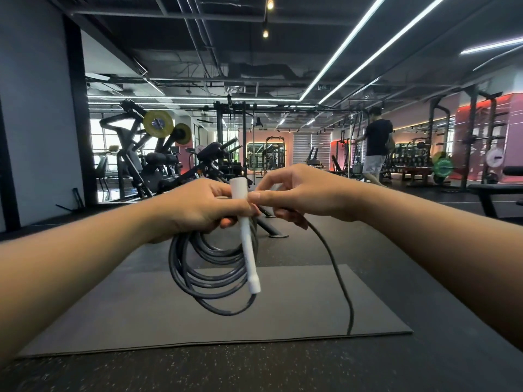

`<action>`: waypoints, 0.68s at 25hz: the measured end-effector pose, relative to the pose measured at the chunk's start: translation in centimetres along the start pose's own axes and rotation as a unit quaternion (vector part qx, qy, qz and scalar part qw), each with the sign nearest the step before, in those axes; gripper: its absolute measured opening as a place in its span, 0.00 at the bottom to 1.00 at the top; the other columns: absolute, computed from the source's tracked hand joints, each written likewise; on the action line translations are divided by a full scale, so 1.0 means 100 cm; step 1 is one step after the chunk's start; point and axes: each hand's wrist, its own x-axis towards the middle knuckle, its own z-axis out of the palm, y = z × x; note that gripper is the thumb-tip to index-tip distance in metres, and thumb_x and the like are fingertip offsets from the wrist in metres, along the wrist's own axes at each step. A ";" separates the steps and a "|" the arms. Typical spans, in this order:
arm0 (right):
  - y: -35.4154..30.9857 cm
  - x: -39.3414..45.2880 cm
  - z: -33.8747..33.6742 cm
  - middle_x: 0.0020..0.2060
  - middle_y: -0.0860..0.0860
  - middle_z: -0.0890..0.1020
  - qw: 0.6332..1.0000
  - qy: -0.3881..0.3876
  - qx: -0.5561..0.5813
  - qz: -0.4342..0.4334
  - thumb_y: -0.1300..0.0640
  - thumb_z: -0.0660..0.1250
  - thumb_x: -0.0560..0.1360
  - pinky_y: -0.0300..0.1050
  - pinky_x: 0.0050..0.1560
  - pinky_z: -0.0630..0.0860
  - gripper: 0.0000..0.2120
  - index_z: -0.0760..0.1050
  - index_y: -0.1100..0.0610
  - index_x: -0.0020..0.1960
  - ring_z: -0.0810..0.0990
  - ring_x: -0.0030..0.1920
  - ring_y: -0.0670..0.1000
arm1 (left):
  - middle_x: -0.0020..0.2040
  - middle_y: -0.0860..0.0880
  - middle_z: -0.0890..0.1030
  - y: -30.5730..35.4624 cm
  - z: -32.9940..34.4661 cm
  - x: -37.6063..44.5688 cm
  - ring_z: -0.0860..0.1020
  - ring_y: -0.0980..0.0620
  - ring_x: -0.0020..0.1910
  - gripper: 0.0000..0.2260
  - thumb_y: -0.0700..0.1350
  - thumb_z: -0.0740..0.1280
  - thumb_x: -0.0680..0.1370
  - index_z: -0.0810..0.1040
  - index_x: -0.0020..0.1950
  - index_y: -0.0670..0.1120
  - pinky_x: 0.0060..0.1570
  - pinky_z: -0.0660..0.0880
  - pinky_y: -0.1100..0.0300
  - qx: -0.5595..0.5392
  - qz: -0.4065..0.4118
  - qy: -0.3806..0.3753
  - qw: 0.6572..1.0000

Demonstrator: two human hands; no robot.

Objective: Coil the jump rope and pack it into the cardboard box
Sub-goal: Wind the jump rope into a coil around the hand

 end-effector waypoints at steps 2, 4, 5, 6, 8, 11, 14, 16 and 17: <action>0.010 -0.004 -0.008 0.30 0.55 0.75 1.000 0.001 -0.028 0.013 0.43 0.68 0.79 0.41 0.28 0.75 0.20 0.81 0.62 0.47 0.73 0.30 0.53 | 0.28 0.50 0.70 -0.005 -0.019 -0.002 0.63 0.54 0.24 0.15 0.54 0.73 0.71 0.88 0.51 0.45 0.23 0.59 0.66 -0.083 0.005 0.050 0.995; 0.025 -0.009 -0.012 0.28 0.52 0.72 0.999 0.034 -0.022 0.030 0.43 0.63 0.81 0.41 0.27 0.74 0.22 0.78 0.60 0.41 0.71 0.29 0.52 | 0.29 0.51 0.67 -0.013 -0.036 -0.004 0.60 0.57 0.21 0.15 0.52 0.71 0.75 0.86 0.53 0.42 0.21 0.58 0.67 -0.194 0.029 0.125 0.972; 0.031 -0.010 -0.010 0.28 0.50 0.71 0.998 0.054 -0.003 0.033 0.43 0.61 0.82 0.42 0.27 0.72 0.21 0.77 0.59 0.41 0.70 0.28 0.51 | 0.30 0.51 0.66 -0.016 -0.040 -0.004 0.59 0.57 0.21 0.14 0.51 0.69 0.77 0.84 0.54 0.42 0.22 0.58 0.66 -0.250 0.047 0.157 0.954; 0.036 -0.010 -0.007 0.29 0.49 0.71 0.997 0.069 0.024 0.030 0.44 0.60 0.83 0.42 0.29 0.70 0.20 0.77 0.58 0.44 0.68 0.29 0.50 | 0.30 0.52 0.65 -0.020 -0.041 -0.003 0.59 0.57 0.21 0.14 0.51 0.68 0.78 0.83 0.56 0.42 0.22 0.59 0.66 -0.307 0.063 0.184 0.932; 0.040 -0.005 0.009 0.33 0.49 0.69 0.989 0.070 0.127 0.017 0.50 0.62 0.83 0.43 0.33 0.65 0.14 0.78 0.60 0.55 0.66 0.31 0.47 | 0.29 0.53 0.67 -0.021 -0.026 0.003 0.61 0.57 0.20 0.14 0.52 0.68 0.79 0.81 0.54 0.43 0.21 0.62 0.65 -0.426 0.071 0.234 0.871; 0.030 0.008 0.048 0.38 0.48 0.69 0.936 0.019 0.351 -0.007 0.56 0.69 0.71 0.44 0.35 0.58 0.21 0.76 0.59 0.63 0.64 0.33 0.46 | 0.26 0.54 0.68 -0.012 0.009 0.017 0.62 0.57 0.19 0.10 0.54 0.69 0.77 0.75 0.40 0.50 0.21 0.65 0.65 -0.565 0.026 0.332 0.755; 0.020 0.014 0.083 0.43 0.48 0.71 0.865 0.028 0.498 -0.043 0.46 0.73 0.69 0.43 0.36 0.58 0.16 0.79 0.50 0.55 0.65 0.33 0.46 | 0.26 0.53 0.65 -0.001 0.028 0.025 0.61 0.56 0.21 0.15 0.55 0.66 0.77 0.67 0.36 0.51 0.21 0.64 0.66 -0.645 -0.001 0.390 0.657; 0.014 0.016 0.098 0.46 0.48 0.76 0.829 0.032 0.557 -0.050 0.38 0.72 0.71 0.43 0.37 0.61 0.22 0.81 0.50 0.59 0.67 0.34 0.47 | 0.27 0.54 0.64 0.004 0.034 0.026 0.62 0.55 0.22 0.15 0.54 0.66 0.77 0.66 0.35 0.50 0.22 0.65 0.66 -0.665 0.001 0.401 0.630; 0.010 0.018 0.104 0.48 0.49 0.80 0.817 0.031 0.573 -0.052 0.33 0.72 0.70 0.43 0.40 0.64 0.28 0.80 0.51 0.62 0.71 0.36 0.47 | 0.27 0.54 0.64 0.006 0.037 0.026 0.63 0.54 0.23 0.16 0.55 0.66 0.76 0.66 0.34 0.49 0.23 0.66 0.65 -0.658 -0.007 0.411 0.631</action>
